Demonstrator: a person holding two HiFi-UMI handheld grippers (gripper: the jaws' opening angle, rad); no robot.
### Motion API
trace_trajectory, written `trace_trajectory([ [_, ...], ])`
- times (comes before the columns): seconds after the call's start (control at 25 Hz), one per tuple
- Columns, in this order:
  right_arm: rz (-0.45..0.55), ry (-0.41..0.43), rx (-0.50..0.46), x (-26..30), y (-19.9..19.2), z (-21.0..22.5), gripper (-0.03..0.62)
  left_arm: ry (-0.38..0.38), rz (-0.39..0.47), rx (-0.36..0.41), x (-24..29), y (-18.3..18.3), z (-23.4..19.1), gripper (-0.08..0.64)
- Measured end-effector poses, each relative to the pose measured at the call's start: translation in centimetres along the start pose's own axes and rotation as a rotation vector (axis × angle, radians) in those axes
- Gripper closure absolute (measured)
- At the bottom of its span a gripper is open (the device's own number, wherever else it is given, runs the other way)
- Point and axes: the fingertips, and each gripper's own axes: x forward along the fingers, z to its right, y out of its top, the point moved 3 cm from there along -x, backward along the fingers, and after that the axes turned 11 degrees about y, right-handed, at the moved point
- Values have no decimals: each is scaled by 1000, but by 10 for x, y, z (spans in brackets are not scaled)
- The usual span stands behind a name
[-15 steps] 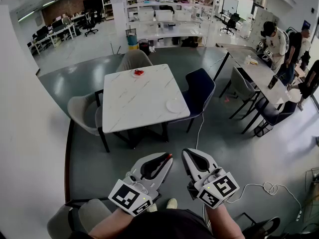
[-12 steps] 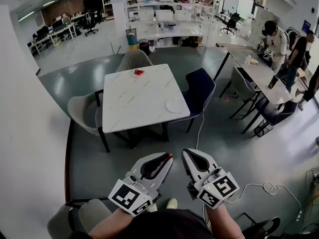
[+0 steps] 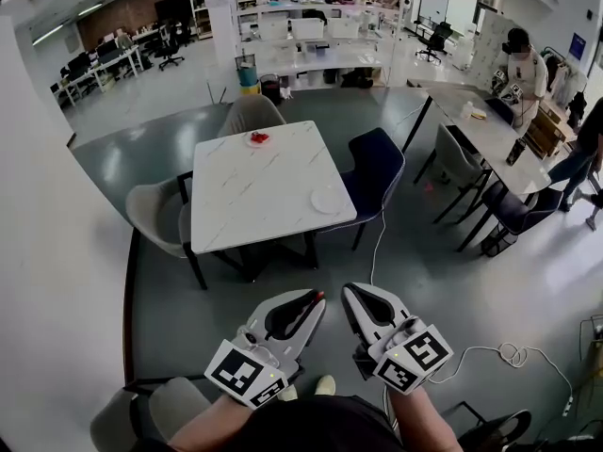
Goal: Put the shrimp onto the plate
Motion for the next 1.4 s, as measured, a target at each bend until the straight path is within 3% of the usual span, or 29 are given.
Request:
trace_trajectory([
  [0.8, 19, 14, 21, -24, 8, 49, 591, 46, -30, 11, 46, -15, 14, 509],
  [1.08, 16, -9, 31, 3, 7, 85, 591, 49, -50, 7, 79, -25, -25, 509],
  [1.4, 3, -60, 13, 67, 18, 142, 591, 0, -53, 13, 138, -26, -95, 509],
])
